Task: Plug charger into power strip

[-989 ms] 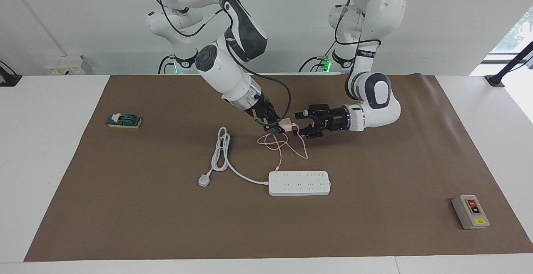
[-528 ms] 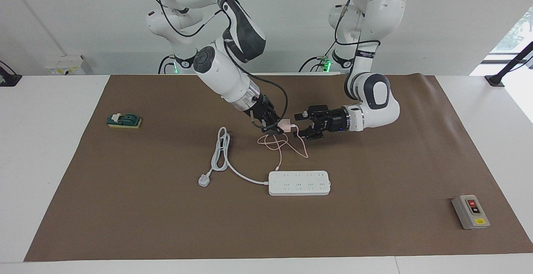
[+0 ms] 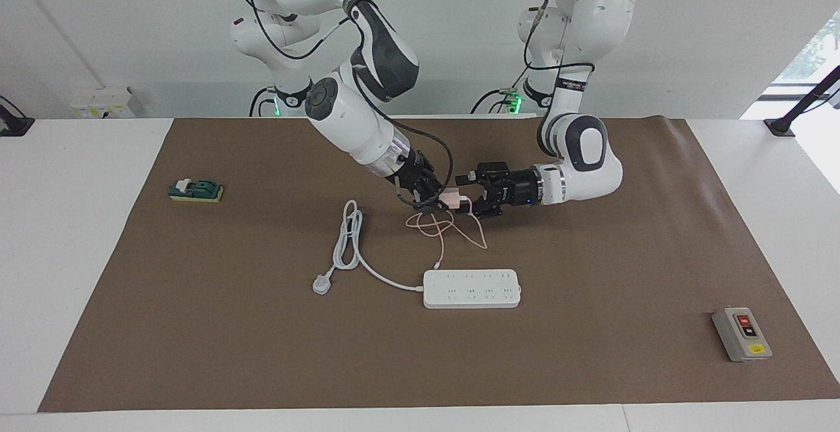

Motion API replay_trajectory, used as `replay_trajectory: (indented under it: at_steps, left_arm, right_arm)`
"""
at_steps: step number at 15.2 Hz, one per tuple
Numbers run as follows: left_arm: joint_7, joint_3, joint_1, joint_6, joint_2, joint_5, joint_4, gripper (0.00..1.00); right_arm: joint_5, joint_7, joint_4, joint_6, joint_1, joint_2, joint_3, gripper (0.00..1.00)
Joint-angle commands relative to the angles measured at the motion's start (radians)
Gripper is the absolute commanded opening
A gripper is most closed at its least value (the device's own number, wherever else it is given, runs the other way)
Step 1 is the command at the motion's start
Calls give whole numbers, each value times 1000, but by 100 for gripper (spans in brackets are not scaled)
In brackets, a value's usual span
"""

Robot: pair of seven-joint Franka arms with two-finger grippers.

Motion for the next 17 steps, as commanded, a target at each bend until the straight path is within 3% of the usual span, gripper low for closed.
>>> replay_trajectory:
  at_steps: [1, 9, 17]
  left_arm:
    - [21, 10, -38, 18, 1, -60, 6, 100]
    - [21, 15, -27, 15, 8, -29, 6, 100]
    - [21, 18, -23, 25, 10, -8, 8, 86]
  right_arm:
    - [21, 16, 24, -11, -4, 14, -1, 2]
    - [23, 16, 24, -9, -4, 14, -1, 3]
    - [23, 16, 24, -8, -4, 15, -1, 3]
